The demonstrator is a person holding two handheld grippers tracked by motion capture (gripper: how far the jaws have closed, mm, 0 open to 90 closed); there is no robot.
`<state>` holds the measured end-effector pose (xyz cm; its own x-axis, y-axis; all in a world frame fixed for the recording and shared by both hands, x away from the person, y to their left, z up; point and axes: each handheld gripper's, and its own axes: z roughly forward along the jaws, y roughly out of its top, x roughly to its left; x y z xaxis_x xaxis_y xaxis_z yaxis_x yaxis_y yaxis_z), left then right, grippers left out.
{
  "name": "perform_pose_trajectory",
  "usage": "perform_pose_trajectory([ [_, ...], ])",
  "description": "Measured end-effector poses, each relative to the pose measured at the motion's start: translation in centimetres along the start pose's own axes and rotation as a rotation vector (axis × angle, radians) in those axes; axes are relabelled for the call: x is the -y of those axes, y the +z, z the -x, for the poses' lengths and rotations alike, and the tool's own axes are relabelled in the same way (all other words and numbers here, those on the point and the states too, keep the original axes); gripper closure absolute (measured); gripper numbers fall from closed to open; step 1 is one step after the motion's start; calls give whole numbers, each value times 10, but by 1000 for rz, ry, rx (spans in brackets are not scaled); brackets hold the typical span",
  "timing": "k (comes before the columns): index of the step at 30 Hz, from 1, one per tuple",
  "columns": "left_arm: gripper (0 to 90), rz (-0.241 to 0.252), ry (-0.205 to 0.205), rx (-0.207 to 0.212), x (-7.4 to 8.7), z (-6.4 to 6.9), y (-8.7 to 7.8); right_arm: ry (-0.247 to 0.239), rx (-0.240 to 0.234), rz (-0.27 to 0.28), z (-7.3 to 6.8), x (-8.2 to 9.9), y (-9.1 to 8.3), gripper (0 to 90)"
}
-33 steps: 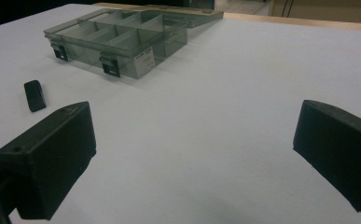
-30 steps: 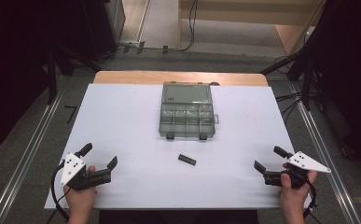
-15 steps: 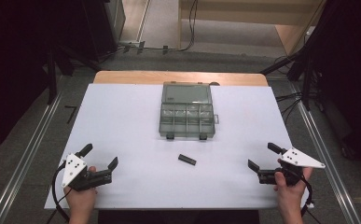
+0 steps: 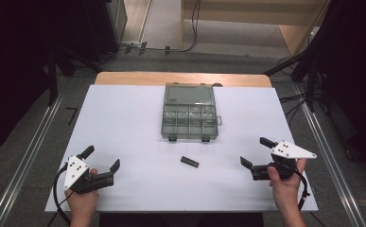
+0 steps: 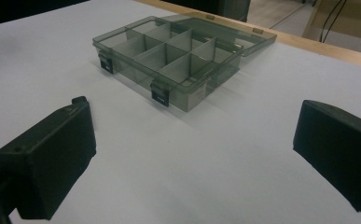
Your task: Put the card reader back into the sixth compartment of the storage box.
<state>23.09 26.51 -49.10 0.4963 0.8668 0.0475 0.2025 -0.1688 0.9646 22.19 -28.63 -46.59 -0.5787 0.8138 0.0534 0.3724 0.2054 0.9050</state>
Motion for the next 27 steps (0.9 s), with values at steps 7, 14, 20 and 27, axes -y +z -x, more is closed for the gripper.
perform_pose_trajectory([
  [7,0,-3,5,0,0,0,0,-5,-37,-25,-3,-11,14,0],
  [14,0,-5,8,2,0,0,0,-4,-69,-42,-6,-18,26,0],
  [20,0,-5,11,1,0,1,1,-17,-96,-67,-10,-28,34,0],
  [27,0,-6,12,3,0,1,1,-40,-123,-93,-16,-38,43,0],
])
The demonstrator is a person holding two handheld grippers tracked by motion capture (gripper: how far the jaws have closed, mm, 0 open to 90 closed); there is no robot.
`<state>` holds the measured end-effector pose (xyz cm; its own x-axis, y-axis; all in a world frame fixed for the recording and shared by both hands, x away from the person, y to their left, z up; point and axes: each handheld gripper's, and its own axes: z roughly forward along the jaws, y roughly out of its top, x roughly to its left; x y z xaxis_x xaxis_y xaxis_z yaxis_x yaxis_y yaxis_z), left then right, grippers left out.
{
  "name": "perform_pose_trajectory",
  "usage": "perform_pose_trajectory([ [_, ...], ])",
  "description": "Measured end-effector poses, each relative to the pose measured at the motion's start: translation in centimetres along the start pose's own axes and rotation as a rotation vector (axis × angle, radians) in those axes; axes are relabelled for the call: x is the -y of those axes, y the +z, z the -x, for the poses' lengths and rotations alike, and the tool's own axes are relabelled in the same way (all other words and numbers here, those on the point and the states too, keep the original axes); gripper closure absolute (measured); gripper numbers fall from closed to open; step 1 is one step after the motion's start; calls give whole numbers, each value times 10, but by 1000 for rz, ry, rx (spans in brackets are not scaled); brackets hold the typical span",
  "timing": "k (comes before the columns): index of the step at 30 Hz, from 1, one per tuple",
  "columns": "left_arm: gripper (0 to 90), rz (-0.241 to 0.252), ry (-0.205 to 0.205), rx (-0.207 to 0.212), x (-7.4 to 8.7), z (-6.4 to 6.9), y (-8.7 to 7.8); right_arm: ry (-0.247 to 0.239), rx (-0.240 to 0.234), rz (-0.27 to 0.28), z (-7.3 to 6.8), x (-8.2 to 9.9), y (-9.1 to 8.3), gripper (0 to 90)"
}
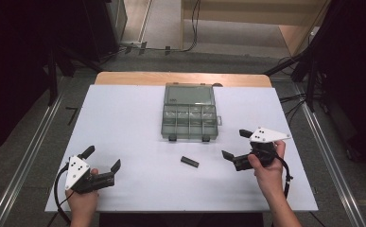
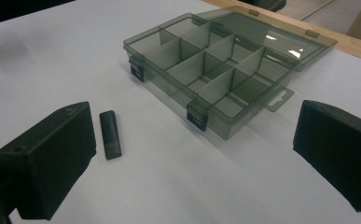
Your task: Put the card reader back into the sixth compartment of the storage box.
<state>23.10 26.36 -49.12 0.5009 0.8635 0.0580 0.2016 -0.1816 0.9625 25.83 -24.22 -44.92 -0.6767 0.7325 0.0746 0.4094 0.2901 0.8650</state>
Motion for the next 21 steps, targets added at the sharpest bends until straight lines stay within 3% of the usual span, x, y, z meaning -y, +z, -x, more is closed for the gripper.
perform_pose_trajectory([
  [21,0,-3,4,-1,0,1,0,-50,-36,-68,-7,-20,19,0],
])
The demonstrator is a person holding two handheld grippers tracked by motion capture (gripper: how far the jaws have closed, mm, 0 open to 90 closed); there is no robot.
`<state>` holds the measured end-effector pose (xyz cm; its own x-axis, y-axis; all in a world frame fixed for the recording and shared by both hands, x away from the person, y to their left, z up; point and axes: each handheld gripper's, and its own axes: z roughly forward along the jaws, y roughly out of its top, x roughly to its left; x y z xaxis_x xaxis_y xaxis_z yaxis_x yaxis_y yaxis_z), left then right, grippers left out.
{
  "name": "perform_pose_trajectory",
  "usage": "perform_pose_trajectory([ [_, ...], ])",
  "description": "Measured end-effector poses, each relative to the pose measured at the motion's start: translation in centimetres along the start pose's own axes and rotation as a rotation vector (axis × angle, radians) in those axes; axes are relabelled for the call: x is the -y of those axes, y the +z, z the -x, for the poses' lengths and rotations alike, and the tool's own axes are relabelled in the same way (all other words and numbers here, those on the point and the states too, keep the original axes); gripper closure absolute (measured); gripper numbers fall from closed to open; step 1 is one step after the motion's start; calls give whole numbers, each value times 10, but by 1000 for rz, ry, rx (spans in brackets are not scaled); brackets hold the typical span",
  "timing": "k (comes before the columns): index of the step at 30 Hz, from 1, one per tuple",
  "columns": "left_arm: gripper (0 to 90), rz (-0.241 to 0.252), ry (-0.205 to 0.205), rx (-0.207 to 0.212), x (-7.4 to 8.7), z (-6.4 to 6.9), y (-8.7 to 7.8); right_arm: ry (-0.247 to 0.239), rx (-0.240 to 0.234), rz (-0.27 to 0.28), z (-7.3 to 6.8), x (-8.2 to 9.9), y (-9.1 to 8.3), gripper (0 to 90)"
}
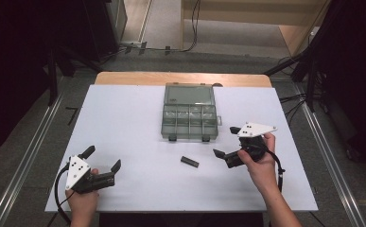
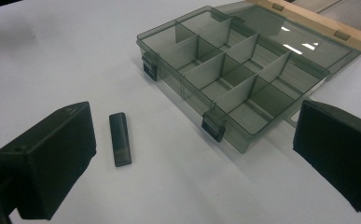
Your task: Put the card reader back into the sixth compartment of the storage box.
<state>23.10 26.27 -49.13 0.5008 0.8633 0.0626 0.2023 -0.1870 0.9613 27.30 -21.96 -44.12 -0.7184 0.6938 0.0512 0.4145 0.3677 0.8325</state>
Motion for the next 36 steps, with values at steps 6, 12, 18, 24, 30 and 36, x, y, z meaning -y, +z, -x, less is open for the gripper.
perform_pose_trajectory([
  [6,0,-1,3,0,0,0,0,-9,-8,-15,-2,-4,4,0],
  [12,0,0,3,0,0,0,0,-20,-19,-31,-5,-7,10,0],
  [18,0,-1,3,1,0,0,0,-32,-34,-52,-8,-10,16,0],
  [24,0,-1,3,1,0,0,0,-49,-49,-72,-8,-14,22,0],
  [30,0,-1,4,1,0,0,0,-66,-59,-95,-10,-18,27,36],
  [36,0,-1,4,1,0,0,0,-67,-37,-94,-13,-19,31,137],
])
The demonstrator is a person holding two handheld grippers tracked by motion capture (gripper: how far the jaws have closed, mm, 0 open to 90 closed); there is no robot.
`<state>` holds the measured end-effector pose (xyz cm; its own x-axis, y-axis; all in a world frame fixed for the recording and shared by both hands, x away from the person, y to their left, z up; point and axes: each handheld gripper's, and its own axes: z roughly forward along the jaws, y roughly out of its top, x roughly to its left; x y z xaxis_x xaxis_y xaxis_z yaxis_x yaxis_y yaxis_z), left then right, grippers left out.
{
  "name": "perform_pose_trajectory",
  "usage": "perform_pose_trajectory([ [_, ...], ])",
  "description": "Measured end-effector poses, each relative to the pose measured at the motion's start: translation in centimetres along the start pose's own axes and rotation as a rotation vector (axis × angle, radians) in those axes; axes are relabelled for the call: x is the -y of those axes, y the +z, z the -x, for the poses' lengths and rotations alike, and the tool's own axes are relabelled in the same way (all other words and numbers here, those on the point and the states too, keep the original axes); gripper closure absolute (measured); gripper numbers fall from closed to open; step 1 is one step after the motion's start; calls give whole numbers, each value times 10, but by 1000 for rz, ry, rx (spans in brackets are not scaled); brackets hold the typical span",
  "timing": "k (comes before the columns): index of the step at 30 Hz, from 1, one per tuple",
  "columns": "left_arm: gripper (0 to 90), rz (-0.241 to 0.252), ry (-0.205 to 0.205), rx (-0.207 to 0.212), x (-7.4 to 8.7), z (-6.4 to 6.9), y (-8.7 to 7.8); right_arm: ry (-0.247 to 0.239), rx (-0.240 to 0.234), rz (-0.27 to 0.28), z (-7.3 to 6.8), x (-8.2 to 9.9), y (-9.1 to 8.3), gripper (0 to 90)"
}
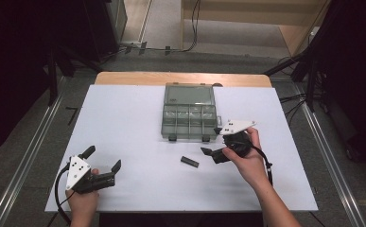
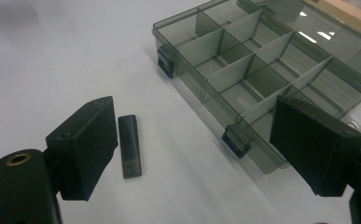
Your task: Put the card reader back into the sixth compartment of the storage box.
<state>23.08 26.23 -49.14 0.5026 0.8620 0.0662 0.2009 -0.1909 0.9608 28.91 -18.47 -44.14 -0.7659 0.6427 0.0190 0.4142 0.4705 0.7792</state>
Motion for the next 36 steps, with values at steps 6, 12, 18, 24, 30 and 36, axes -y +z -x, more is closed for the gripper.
perform_pose_trajectory([
  [6,0,0,0,0,0,0,0,-13,-33,-32,-4,-2,7,137],
  [12,0,-1,1,0,0,0,0,-39,-64,-80,-11,-5,16,187],
  [18,0,0,0,1,0,0,0,-39,-66,-130,-17,-5,28,332],
  [24,0,0,1,1,0,0,0,-41,-69,-164,-19,-4,36,419],
  [30,0,-1,4,2,0,0,0,-47,-116,-205,-20,-3,43,444],
  [36,0,-1,6,2,0,0,0,-70,-133,-245,-23,0,54,481],
])
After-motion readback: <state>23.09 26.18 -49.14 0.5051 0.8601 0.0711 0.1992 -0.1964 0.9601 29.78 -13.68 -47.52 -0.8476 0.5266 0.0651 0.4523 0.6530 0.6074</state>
